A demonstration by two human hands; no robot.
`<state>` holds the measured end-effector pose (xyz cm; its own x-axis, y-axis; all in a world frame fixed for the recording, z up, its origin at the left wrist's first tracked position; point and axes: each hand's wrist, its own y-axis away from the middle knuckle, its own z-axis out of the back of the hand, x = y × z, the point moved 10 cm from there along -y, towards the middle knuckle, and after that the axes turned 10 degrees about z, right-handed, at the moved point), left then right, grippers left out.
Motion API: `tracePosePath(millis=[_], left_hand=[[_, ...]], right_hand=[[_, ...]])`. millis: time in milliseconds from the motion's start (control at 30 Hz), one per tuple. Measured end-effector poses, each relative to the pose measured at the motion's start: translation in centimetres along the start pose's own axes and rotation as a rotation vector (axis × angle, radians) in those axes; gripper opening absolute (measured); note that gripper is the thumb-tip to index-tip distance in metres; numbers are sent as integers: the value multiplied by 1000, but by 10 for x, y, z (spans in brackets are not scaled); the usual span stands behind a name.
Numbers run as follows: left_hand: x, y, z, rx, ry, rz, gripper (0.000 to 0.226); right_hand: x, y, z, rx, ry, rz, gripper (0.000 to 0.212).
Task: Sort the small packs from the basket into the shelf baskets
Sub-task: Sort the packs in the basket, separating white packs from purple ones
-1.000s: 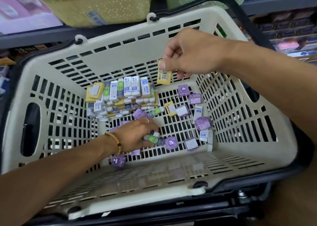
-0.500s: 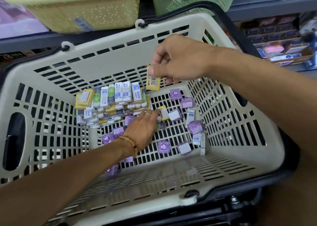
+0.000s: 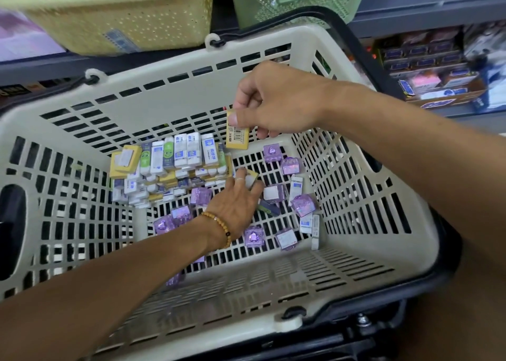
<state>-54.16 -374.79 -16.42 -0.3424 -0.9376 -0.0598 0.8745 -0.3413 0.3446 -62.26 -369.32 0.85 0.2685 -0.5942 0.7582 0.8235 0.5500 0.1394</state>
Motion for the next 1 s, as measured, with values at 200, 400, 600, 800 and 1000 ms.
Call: tracePosePath(millis=[200, 400, 600, 800, 1000], left_hand=[[3, -3, 4, -29, 31, 15, 61], [14, 4, 9, 36, 321, -67, 33], [31, 19, 15, 144, 659, -4, 24], [18, 27, 7, 111, 554, 9, 32], [3, 20, -11, 123, 382, 89, 45]], right_hand=[[0, -1, -3, 10, -1, 0, 20], [-1, -1, -2, 3, 3, -7, 20], [-1, 0, -1, 7, -3, -12, 21], [1, -1, 1, 5, 1, -13, 20], [4, -4, 1, -15, 26, 3, 22]])
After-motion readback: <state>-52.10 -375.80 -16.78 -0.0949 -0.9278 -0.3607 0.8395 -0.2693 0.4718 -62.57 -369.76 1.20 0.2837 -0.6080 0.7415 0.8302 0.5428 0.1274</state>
